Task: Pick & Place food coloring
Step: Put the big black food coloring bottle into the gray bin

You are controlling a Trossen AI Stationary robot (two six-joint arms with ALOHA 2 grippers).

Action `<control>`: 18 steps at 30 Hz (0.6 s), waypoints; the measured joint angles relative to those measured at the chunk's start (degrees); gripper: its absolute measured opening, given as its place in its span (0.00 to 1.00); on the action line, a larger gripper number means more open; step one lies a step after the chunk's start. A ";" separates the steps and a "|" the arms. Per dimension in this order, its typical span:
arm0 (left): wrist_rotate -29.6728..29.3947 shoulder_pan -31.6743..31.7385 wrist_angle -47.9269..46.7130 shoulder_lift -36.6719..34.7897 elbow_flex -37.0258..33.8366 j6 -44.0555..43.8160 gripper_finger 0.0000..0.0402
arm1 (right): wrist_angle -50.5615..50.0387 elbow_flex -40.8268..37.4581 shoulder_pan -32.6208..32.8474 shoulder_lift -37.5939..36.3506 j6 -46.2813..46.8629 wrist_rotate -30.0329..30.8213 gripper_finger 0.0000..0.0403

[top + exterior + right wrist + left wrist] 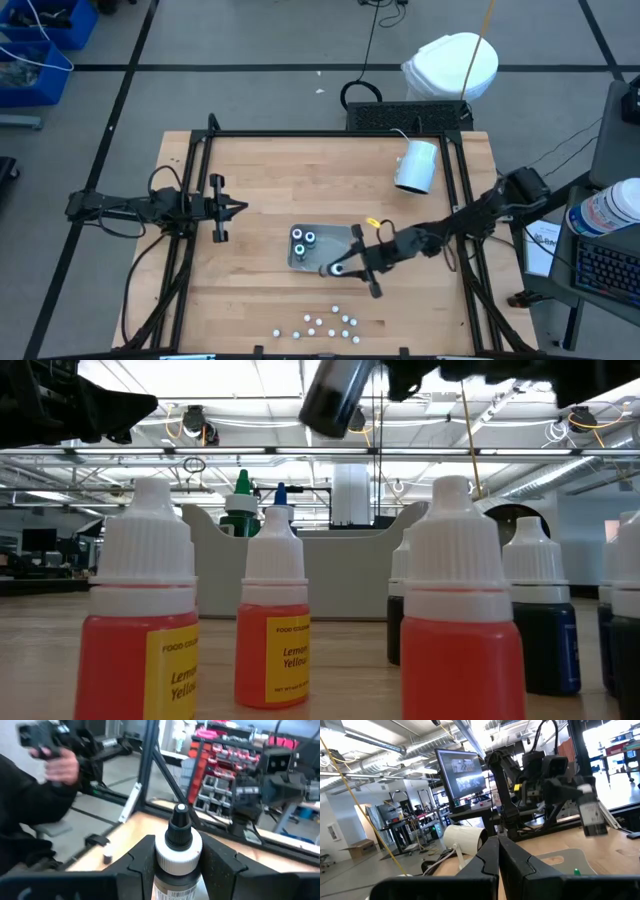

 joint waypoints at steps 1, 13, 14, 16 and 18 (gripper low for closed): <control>0.00 0.02 0.00 0.00 0.01 0.00 0.02 | -0.10 0.78 -0.74 0.87 0.28 -0.13 0.29; -0.02 0.01 0.04 0.00 0.02 -0.70 0.02 | -2.38 5.62 -7.13 9.13 5.36 -3.14 0.29; -0.02 0.02 0.01 0.00 0.01 -0.70 0.02 | -2.35 5.62 -7.32 9.78 5.46 -3.09 0.29; -0.02 0.00 0.04 0.00 0.02 -0.70 0.02 | -1.57 5.62 -7.77 10.42 5.53 -3.13 0.30; -0.02 0.00 0.04 0.00 0.02 -0.68 0.02 | -1.05 5.62 -8.18 10.41 5.92 -3.09 0.30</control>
